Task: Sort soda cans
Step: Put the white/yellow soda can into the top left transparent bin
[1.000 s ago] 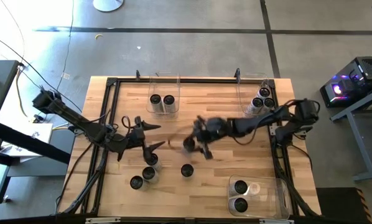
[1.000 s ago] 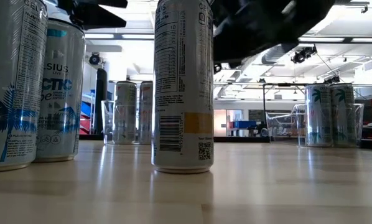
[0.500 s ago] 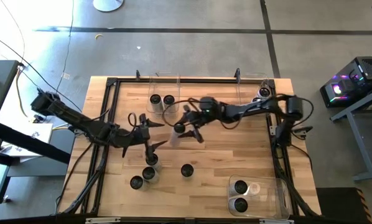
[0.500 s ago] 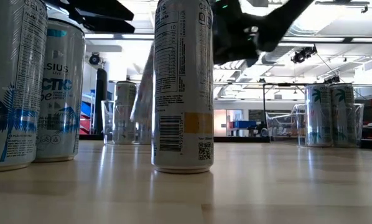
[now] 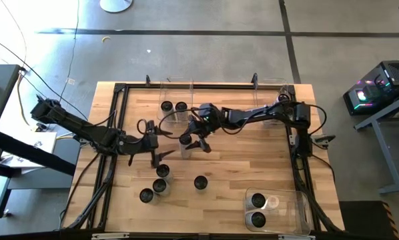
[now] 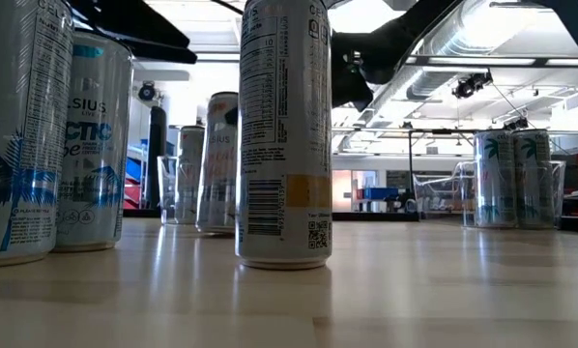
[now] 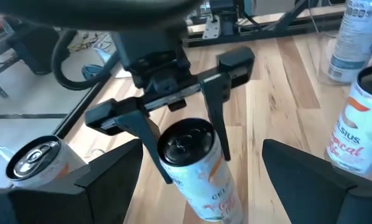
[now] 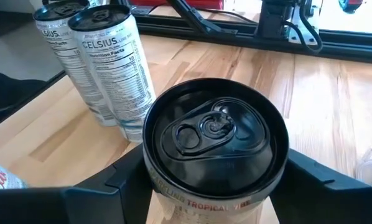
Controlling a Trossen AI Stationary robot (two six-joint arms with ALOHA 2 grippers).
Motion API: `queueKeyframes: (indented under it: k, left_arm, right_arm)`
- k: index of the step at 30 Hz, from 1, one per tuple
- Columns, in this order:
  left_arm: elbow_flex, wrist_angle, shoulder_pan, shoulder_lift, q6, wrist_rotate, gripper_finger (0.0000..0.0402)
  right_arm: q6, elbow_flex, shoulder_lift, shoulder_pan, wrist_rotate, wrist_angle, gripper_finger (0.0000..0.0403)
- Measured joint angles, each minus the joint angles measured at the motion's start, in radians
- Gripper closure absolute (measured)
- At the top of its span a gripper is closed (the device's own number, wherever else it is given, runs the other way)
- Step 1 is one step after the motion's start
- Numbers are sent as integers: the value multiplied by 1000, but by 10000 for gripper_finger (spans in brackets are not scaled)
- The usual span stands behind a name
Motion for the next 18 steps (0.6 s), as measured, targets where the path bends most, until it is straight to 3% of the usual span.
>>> queueKeyframes:
  k: [7, 11, 18]
  left_arm:
    - [0, 3, -3, 0, 0, 53, 78]
    - [0, 4, -3, 0, -2, 88, 78]
    - [0, 1, -3, 5, -13, 103, 78]
  right_arm:
    - [39, 0, 2, 0, 11, 14, 73]
    - [56, 0, -3, 1, 15, 41, 64]
    - [23, 0, -62, 12, 112, -24, 62]
